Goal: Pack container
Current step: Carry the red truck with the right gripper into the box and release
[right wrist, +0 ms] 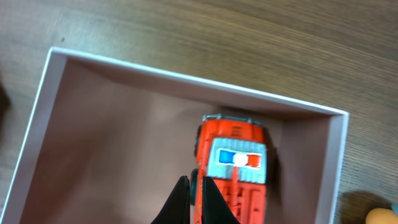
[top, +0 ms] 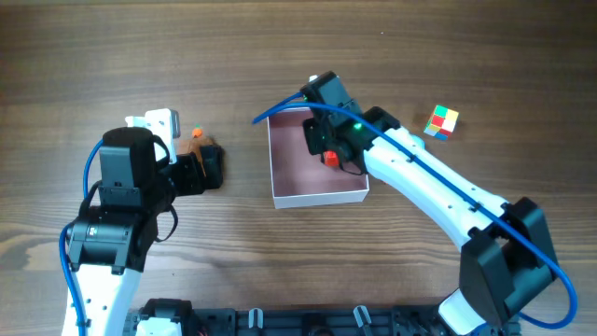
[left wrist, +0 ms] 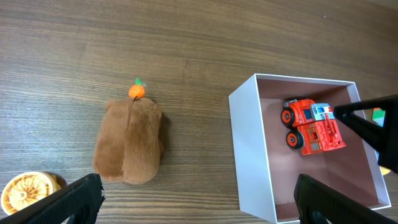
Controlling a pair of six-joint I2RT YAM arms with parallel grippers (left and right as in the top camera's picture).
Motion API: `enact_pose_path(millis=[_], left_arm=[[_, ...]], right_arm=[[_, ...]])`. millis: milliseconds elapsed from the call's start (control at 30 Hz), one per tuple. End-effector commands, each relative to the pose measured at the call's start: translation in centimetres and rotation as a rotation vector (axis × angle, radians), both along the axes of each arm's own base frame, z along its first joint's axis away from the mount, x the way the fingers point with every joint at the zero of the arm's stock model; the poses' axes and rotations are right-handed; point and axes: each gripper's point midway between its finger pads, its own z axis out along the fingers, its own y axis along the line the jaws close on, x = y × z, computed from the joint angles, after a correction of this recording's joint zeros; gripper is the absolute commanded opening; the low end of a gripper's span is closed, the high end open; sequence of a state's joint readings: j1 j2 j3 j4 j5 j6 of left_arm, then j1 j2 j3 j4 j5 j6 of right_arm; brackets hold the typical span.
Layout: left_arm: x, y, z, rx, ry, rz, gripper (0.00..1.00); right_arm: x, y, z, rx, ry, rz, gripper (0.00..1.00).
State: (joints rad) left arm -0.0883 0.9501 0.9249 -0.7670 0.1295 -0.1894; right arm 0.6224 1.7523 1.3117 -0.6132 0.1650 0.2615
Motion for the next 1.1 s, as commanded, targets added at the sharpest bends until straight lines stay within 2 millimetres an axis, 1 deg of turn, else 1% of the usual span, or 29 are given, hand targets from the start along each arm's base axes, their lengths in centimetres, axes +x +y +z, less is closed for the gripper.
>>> enact_pose_path(millis=[0,133,333,400,567,667,800,867,933,967,1000,1033,1067], left_arm=[[0.2,-0.1,0.8,-0.022,-0.015,0.001,1.00],[0.2,-0.1,0.8,-0.022,-0.015,0.001,1.00],[0.2,-0.1,0.8,-0.022,-0.015,0.001,1.00],[0.2,-0.1,0.8,-0.022,-0.015,0.001,1.00],[0.2,-0.1,0.8,-0.021,-0.014,0.001,1.00],[0.1,-0.1,0.8,-0.021,-0.013,0.001,1.00],[0.1,-0.1,0.8,-0.021,-0.012,0.001,1.00],[0.1,-0.1,0.8,-0.021,-0.012,0.001,1.00],[0.1,-0.1,0.8,-0.021,-0.011,0.001,1.00],[0.1,-0.1,0.8,-0.021,-0.012,0.001,1.00],[0.1,-0.1,0.8,-0.021,-0.012,0.001,1.00],[0.1,-0.1,0.8,-0.021,-0.011,0.001,1.00],[0.1,-0.1,0.8,-0.021,-0.011,0.001,1.00]], right_arm=[[-0.2,1.1,-1.4,-0.009,0.036,0.076,0.04],[0.1,1.0,-3.2,-0.036,0.059,0.058,0.04],[0.9,0.4,-4.6,-0.083,0.048,0.025,0.04],[1.2,-0.5,-4.9,-0.107,0.038,-0.041,0.04],[2.2,-2.3,-4.4,-0.159,-0.024,-0.168,0.04],[2.3,-1.9,-4.4,-0.147,-0.023,-0.148,0.05],[1.7,-0.3,-4.4,-0.105,0.010,-0.032,0.06],[1.2,-0.1,-3.4,-0.081,0.011,-0.021,0.09],[1.0,-0.3,-0.7,-0.056,-0.025,-0.021,0.13],[0.7,-0.7,1.6,-0.043,-0.065,-0.019,0.17],[0.6,-1.1,3.1,-0.039,-0.094,-0.021,0.22],[0.5,-2.0,5.2,-0.032,-0.136,-0.041,0.41],[0.2,-3.5,8.5,-0.012,-0.201,-0.076,0.48]])
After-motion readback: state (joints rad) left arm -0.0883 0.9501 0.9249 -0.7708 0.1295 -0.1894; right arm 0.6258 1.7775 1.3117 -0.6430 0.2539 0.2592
